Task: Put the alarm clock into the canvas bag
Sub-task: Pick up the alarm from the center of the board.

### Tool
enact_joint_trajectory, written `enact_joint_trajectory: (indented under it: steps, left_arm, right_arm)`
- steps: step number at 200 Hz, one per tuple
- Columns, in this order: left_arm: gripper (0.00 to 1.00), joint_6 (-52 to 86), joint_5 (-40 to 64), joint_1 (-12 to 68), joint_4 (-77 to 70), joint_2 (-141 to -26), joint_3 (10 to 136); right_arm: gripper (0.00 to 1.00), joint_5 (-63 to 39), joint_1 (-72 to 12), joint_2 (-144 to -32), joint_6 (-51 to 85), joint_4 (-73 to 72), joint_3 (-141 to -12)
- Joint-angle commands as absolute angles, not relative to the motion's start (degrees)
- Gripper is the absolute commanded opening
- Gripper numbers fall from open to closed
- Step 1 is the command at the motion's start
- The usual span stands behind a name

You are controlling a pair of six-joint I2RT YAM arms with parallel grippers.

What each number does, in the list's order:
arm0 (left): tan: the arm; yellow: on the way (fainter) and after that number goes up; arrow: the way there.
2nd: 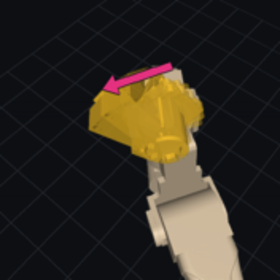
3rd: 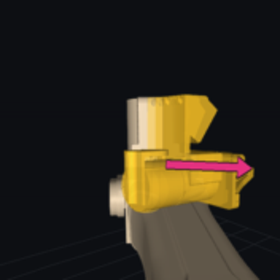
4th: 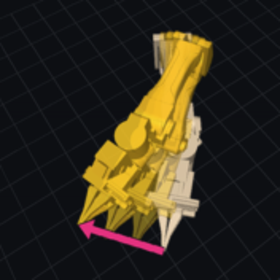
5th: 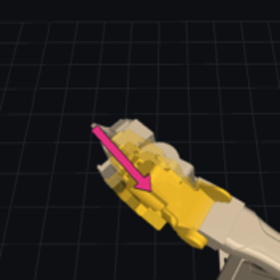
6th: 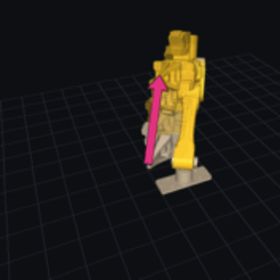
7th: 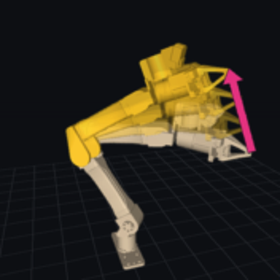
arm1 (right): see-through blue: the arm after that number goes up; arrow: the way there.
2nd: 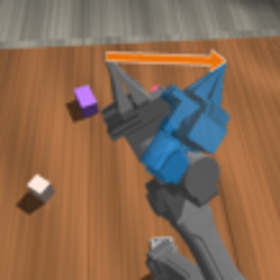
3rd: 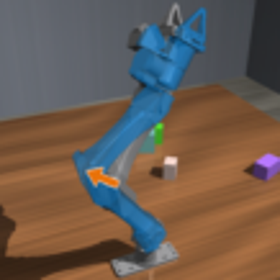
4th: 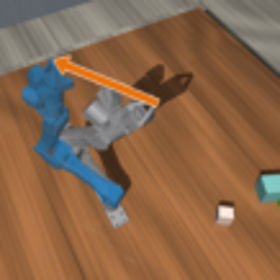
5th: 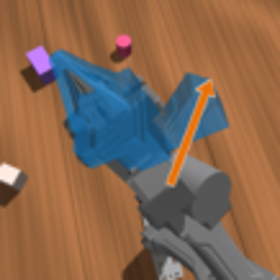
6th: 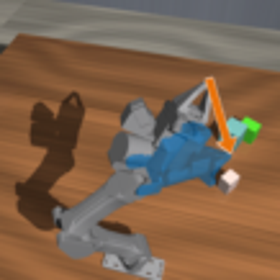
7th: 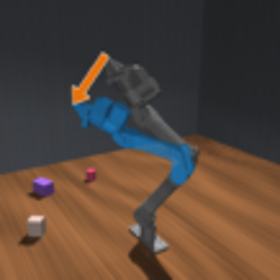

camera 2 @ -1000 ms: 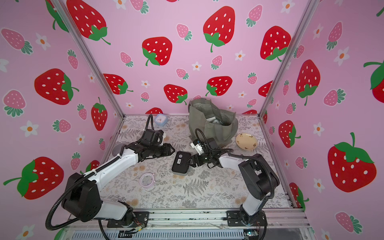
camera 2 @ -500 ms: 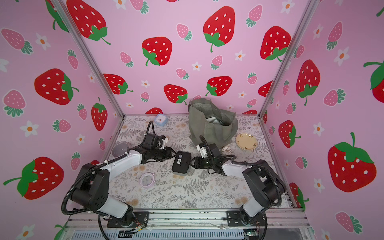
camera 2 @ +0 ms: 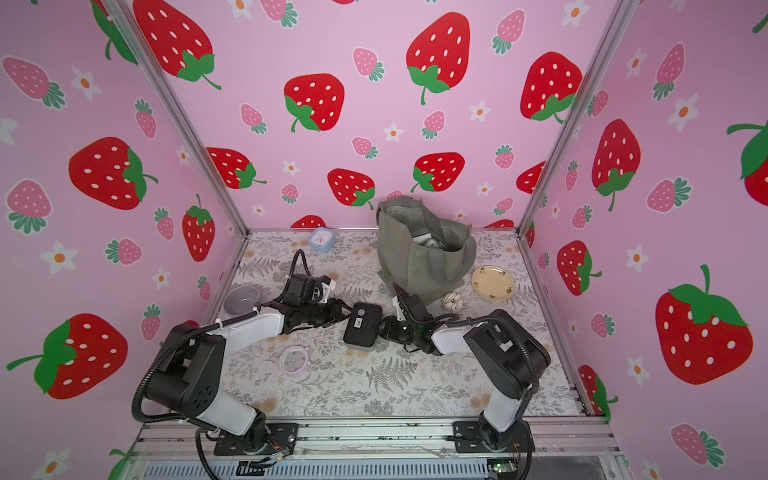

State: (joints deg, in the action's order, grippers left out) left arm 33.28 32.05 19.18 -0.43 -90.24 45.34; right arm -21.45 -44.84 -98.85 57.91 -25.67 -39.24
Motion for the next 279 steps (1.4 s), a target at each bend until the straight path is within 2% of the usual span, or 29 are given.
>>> enact_joint_trajectory:
  steps: [1,61,78,100,154,161,186,234,279]
  left_arm:
    - [0.51,33.8,33.8,19.1,-3.3,-90.6,44.5]
    - [0.51,33.0,34.2,19.2,-3.4,-90.7,44.4]
    - [0.51,32.6,33.7,19.1,-3.1,-90.6,44.4]
    - [0.51,32.4,33.7,19.0,-3.1,-90.4,44.2]
    - [0.51,33.2,33.6,19.1,-3.4,-88.6,43.9]
    - [0.51,33.3,33.7,19.0,-3.5,-88.1,43.8]
    - [0.55,34.3,33.8,19.2,-3.3,-86.3,43.4]
    - [0.63,37.3,34.8,19.8,-5.8,-85.5,41.1]
    - [0.67,37.6,28.2,20.6,-1.5,-82.5,40.1]
  right_arm:
    - [0.35,-18.2,-45.4,-99.7,60.3,-25.9,-40.2]
    - [0.34,-13.6,-46.6,-101.0,59.1,-22.2,-42.4]
    - [0.25,-12.9,-46.8,-101.1,59.2,-22.0,-42.3]
    - [0.19,-12.2,-47.0,-101.2,59.3,-21.8,-42.1]
    - [0.10,-12.0,-47.3,-100.2,58.6,-21.9,-41.8]
    - [0.05,-12.2,-47.4,-99.9,58.4,-22.2,-41.7]
    - [0.01,-13.3,-47.3,-98.8,57.8,-23.5,-41.8]
    - [0.00,-14.3,-47.3,-97.3,57.6,-25.0,-41.4]
    - [0.00,-15.4,-47.2,-95.5,58.8,-27.9,-39.6]
